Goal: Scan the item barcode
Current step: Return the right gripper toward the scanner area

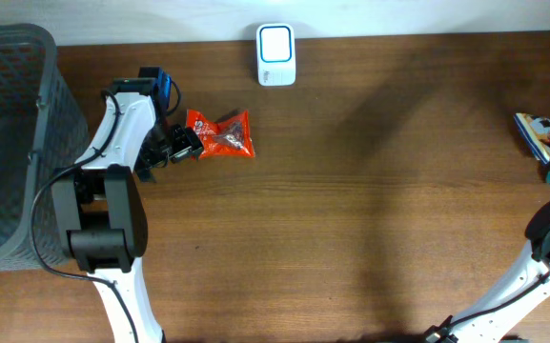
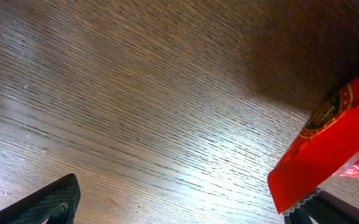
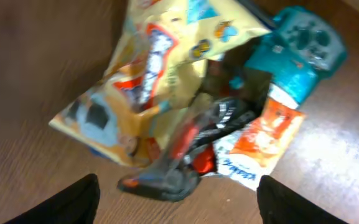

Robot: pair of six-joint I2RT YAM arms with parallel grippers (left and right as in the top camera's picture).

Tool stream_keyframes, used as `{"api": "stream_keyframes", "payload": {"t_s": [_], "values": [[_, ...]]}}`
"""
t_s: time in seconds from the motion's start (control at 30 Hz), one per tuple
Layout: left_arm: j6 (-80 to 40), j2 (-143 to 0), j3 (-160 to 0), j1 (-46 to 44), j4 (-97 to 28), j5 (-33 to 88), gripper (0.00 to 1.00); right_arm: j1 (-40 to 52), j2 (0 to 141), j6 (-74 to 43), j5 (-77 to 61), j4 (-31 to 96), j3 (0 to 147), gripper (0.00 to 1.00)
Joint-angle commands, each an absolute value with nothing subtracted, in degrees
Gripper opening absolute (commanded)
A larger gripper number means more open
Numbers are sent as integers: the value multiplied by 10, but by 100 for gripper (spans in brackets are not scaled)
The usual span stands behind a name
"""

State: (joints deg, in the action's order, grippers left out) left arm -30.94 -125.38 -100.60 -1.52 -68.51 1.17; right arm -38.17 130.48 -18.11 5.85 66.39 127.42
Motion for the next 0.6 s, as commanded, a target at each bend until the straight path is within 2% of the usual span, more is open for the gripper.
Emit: {"api": "stream_keyframes", "payload": {"t_s": [0.0, 0.07, 0.17, 0.33, 0.5, 0.53, 0.57], "values": [[-313, -1257, -1003, -13, -686, 6, 99, -366, 1309, -113, -95, 665, 1268, 81], [-313, -1257, -1003, -13, -686, 6, 99, -343, 1309, -12, -269, 667, 1268, 81], [-313, -1257, -1003, -13, -686, 6, 99, -286, 1309, 90, -376, 696, 1268, 81], [-313, -1257, -1003, -13, -686, 6, 99, -148, 1309, 235, -384, 754, 1268, 81], [-313, -1257, -1003, -13, -686, 6, 99, -7, 1309, 320, -378, 740, 1268, 80], [-313, -1257, -1003, -13, -686, 6, 99, 31, 1309, 322, -365, 717, 1268, 93], [-313, -1257, -1003, -13, -686, 6, 99, 55, 1309, 322, -359, 702, 1268, 93]]}}
